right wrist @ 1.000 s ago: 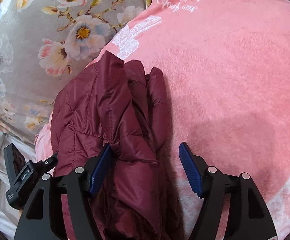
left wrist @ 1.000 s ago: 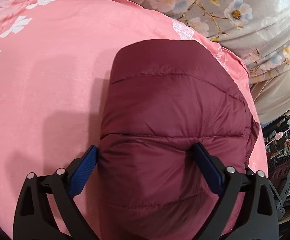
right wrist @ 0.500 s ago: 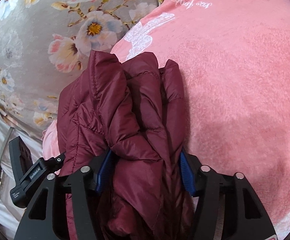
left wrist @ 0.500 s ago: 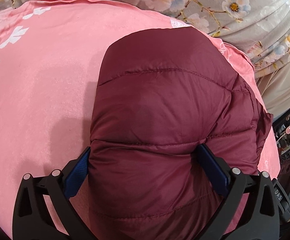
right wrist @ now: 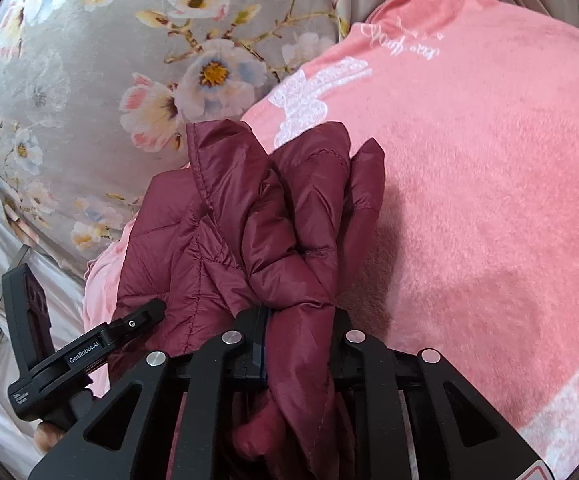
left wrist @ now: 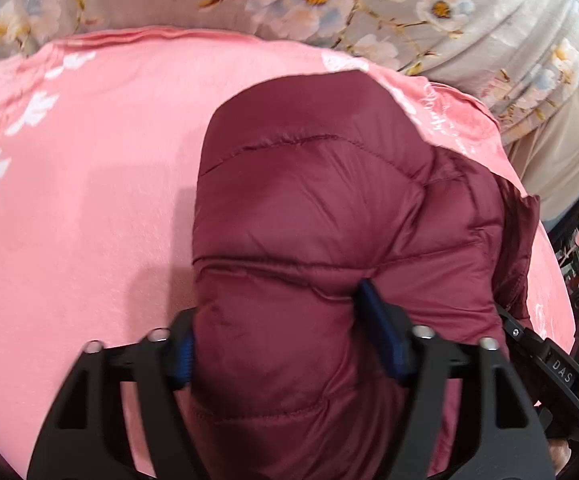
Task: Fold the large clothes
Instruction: 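Lift the jacket bundle off the blanket with both tools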
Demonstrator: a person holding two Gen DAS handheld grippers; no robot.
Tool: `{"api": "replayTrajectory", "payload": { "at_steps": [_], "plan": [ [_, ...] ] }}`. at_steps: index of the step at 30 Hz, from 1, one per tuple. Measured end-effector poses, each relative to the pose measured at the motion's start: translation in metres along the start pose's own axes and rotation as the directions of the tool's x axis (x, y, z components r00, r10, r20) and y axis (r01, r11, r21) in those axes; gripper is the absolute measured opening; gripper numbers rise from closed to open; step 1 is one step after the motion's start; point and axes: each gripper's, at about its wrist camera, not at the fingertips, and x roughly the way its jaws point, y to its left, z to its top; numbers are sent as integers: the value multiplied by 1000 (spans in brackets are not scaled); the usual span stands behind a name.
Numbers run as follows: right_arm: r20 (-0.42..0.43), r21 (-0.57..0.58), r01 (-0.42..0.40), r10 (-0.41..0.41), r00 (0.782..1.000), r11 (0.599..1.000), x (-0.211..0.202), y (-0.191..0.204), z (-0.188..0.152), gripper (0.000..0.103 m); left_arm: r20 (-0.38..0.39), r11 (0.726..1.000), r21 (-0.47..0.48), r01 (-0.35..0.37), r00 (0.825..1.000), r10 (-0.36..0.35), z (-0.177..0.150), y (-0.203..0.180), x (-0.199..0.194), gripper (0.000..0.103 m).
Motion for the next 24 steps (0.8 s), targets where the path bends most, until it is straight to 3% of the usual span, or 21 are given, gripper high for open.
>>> {"api": "replayTrajectory", "payload": {
  "at_steps": [5, 11, 18, 24],
  "plan": [
    [74, -28, 5, -3, 997, 1000, -36, 18, 1, 16, 41, 998, 48, 45, 998, -47, 4, -12, -33, 40],
    [188, -80, -4, 19, 982, 997, -90, 46, 5, 16, 133, 990, 104, 94, 985, -107, 10, -34, -86, 37],
    [310, -175, -20, 75, 948, 984, -151, 95, 14, 16, 264, 977, 185, 106, 952, -154, 22, -56, -159, 36],
    [393, -261, -34, 139, 909, 965, -192, 143, 22, 16, 384, 967, 238, 90, 906, -179, 31, -62, -226, 37]
  ]
}}
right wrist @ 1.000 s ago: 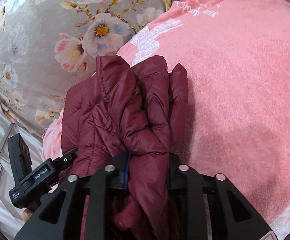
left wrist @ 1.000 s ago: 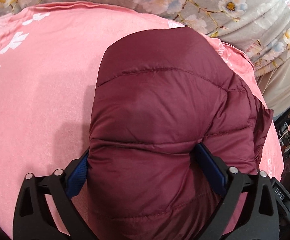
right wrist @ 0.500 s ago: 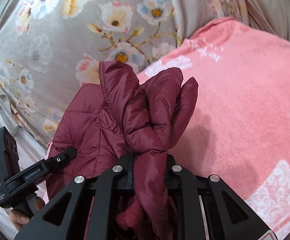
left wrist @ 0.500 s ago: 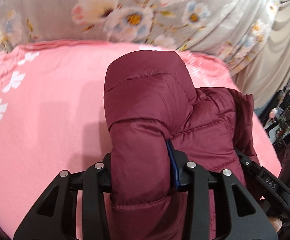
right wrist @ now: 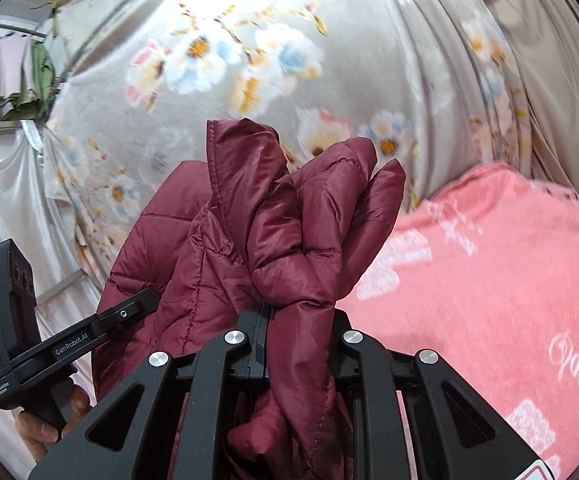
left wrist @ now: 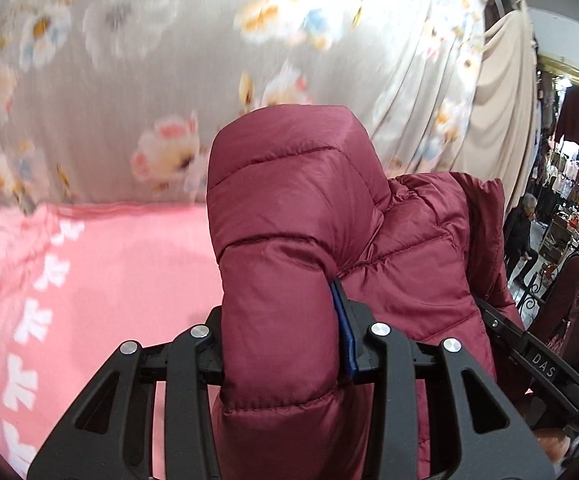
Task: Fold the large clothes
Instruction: 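Lift the jacket bundle off the blanket with both tools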
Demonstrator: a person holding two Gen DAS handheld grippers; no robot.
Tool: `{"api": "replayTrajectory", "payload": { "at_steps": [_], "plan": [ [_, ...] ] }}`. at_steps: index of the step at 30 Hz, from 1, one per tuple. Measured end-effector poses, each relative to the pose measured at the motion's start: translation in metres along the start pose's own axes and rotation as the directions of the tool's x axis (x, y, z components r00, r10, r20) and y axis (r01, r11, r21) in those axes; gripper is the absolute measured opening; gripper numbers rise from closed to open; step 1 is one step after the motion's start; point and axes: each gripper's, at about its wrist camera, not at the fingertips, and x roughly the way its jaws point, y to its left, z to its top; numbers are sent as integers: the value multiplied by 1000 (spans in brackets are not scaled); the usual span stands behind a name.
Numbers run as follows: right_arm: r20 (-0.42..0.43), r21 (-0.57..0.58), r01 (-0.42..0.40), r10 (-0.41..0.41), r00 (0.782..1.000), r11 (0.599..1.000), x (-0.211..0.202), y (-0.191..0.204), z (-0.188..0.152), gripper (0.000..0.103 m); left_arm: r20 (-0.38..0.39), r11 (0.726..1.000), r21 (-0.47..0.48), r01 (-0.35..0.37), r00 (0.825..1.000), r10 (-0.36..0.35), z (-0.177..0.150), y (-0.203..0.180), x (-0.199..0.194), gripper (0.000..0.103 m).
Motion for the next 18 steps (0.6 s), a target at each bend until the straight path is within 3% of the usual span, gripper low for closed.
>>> {"api": "replayTrajectory", "payload": {
  "at_steps": [8, 18],
  "plan": [
    [81, -95, -79, 87, 993, 992, -8, 67, 31, 16, 159, 999, 32, -34, 987, 28, 39, 13, -62, 37],
    [68, -172, -163, 176, 982, 972, 30, 138, 42, 16, 276, 988, 20, -151, 951, 139, 69, 61, -108, 37]
  ]
}}
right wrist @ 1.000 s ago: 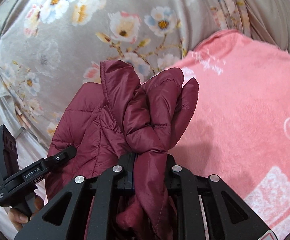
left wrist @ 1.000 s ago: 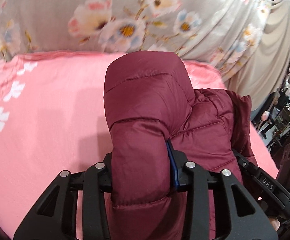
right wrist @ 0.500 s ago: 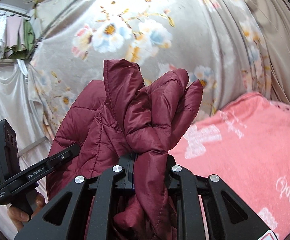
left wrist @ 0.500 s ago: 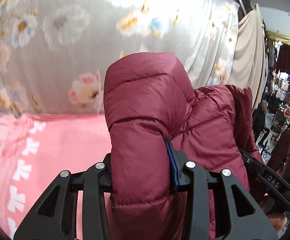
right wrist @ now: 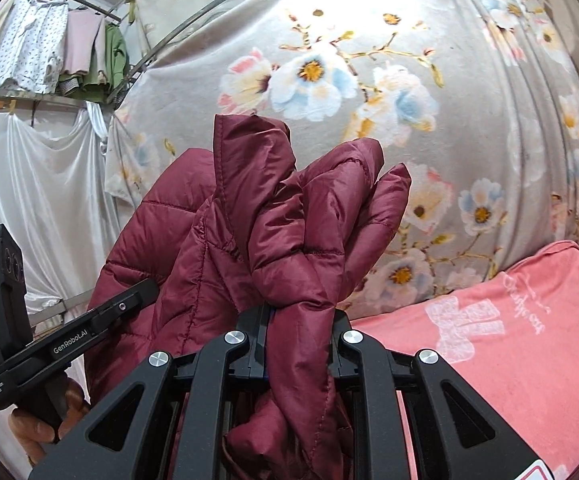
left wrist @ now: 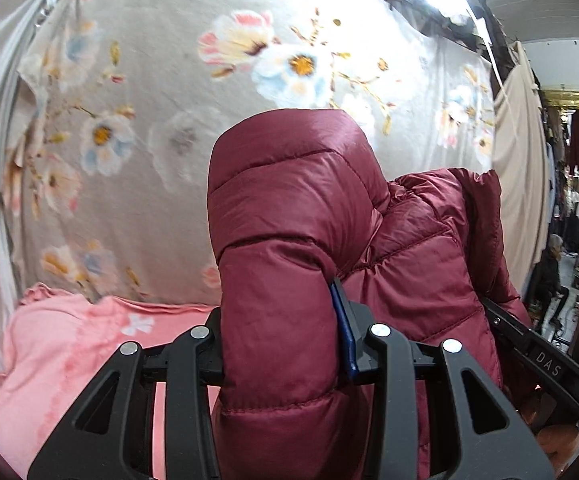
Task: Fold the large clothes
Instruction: 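Lift the jacket bundle off the blanket with both tools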
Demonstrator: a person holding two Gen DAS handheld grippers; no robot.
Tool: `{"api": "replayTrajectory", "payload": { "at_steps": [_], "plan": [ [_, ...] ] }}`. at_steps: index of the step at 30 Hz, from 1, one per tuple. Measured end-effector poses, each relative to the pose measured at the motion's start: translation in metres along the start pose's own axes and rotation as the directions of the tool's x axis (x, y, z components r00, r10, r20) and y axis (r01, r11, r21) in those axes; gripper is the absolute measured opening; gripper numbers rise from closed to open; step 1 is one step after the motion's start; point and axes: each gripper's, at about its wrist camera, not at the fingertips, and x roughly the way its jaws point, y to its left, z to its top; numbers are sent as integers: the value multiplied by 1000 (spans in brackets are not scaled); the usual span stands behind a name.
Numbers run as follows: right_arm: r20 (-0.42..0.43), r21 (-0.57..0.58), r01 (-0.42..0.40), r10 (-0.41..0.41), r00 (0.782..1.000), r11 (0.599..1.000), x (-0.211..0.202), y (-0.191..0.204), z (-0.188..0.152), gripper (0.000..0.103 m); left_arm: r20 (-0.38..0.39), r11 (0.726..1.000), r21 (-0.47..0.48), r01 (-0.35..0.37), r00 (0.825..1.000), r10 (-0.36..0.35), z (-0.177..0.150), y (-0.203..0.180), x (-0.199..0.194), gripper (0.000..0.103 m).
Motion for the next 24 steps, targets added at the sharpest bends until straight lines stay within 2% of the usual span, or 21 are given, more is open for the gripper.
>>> {"api": "replayTrajectory", "payload": {
  "at_steps": [8, 14, 20, 24],
  "plan": [
    [-50, -7, -34, 34, 998, 999, 60, 25, -7, 16, 19, 998, 1, -57, 998, 57, 11, 52, 8, 37],
    [-144, 22, -36, 39, 989, 999, 130, 25, -42, 16, -19, 996, 12, -87, 996, 87, -2, 97, 43, 37],
    [-251, 110, -4, 31, 968, 994, 200, -3, -94, 16, -108, 993, -5, -114, 988, 113, -40, 140, 106, 37],
    [-340, 132, 40, 7, 941, 990, 242, -24, -139, 16, -191, 991, -14, -130, 974, 125, -81, 164, 154, 37]
  ]
}}
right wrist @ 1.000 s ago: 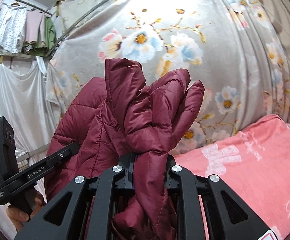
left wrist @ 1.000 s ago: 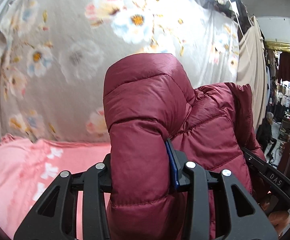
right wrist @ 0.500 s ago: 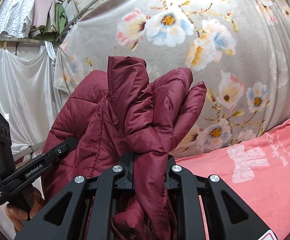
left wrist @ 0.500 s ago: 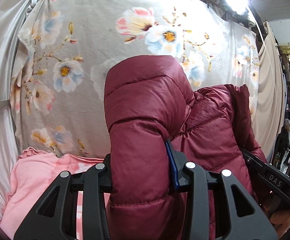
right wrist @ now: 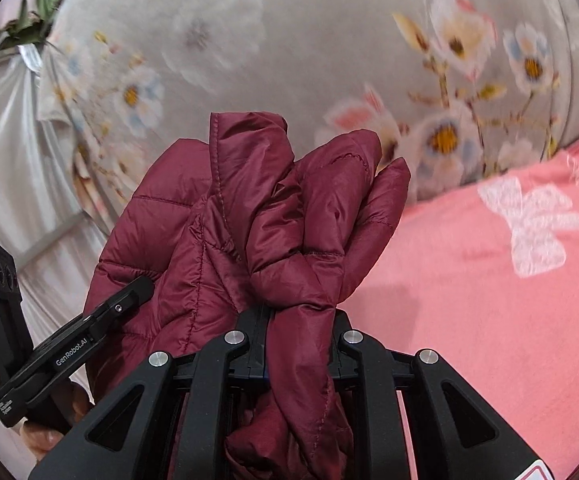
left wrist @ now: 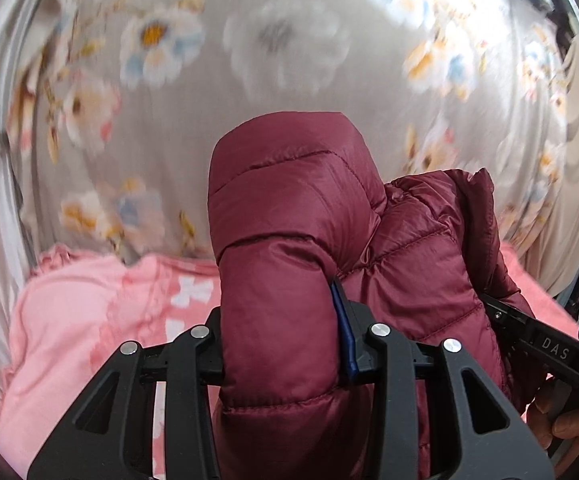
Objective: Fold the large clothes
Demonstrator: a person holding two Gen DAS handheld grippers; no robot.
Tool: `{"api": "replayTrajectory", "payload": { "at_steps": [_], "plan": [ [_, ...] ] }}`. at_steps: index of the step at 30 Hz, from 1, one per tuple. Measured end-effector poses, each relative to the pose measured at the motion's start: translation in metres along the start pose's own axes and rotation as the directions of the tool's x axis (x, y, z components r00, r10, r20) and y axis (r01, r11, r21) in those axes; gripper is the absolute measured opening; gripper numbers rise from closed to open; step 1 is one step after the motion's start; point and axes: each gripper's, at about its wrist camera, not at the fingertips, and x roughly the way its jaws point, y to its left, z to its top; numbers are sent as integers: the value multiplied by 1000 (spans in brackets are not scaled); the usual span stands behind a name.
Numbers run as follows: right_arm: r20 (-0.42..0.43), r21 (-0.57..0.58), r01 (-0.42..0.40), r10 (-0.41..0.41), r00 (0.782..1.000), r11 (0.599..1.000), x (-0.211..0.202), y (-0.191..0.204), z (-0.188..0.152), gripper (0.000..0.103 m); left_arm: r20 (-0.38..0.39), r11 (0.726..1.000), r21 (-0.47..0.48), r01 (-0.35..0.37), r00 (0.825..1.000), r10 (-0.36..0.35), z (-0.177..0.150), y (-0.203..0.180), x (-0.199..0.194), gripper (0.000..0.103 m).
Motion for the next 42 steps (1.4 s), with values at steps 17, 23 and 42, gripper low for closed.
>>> {"api": "replayTrajectory", "payload": {
  "at_steps": [17, 23, 42],
  "plan": [
    [-218, 45, 122, -110, 970, 992, 105, -89, -91, 19, -292, 996, -90, -13, 956, -14, -129, 38, 141, 37],
    [-220, 52, 108, -94, 971, 993, 103, -101, -100, 34, -280, 989, -147, -33, 960, -9, -151, 51, 146, 52],
    [-111, -119, 246, -259, 960, 962, 85, -34, -21, 8, -268, 968, -85, -237, 941, 207, -67, 28, 110, 64]
  ]
}}
